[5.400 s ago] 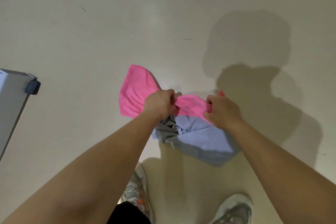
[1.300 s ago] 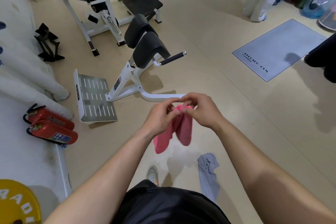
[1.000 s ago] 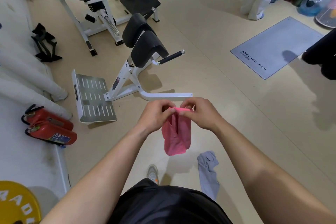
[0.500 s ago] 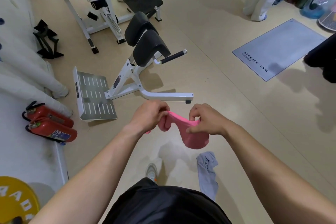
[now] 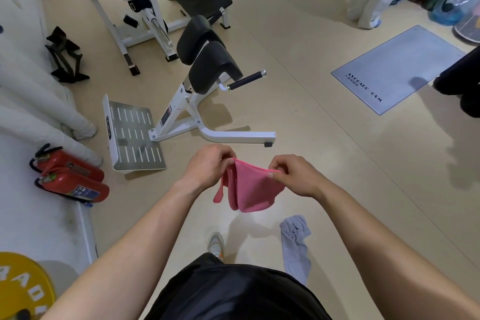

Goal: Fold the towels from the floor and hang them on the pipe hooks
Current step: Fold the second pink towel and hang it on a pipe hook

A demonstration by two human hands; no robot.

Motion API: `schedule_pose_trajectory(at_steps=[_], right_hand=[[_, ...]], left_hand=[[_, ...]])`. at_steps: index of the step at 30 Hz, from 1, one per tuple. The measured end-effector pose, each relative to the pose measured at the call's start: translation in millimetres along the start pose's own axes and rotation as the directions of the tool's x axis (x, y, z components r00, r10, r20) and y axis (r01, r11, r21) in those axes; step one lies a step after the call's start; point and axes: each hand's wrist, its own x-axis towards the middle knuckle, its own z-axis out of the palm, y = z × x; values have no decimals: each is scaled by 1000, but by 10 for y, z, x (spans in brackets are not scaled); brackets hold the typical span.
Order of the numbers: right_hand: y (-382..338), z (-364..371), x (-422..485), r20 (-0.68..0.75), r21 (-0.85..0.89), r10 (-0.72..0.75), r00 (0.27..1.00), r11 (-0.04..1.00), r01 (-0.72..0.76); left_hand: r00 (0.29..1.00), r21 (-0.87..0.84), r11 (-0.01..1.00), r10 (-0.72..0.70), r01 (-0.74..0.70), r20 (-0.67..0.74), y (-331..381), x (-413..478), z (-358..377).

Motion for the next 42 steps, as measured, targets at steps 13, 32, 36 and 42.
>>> schedule_pose_trajectory(at_steps=[13, 32, 36, 42], right_hand=[[-127, 183, -23, -169, 209, 126, 977, 974, -89], [-235, 295, -116, -234, 454, 132, 963, 891, -12], [-268, 291, -107, -252, 434, 110, 961, 901, 10], [-305, 275, -101, -255, 381, 65, 965, 924, 39]], left_hand=[[988, -496, 858, -156, 133, -5, 308, -182, 177], [992, -381, 923, 2, -49, -123, 423, -346, 245], [994, -400, 917, -29, -17, -107, 466, -360, 203], [995, -421, 907, -42, -2, -94, 499, -362, 179]])
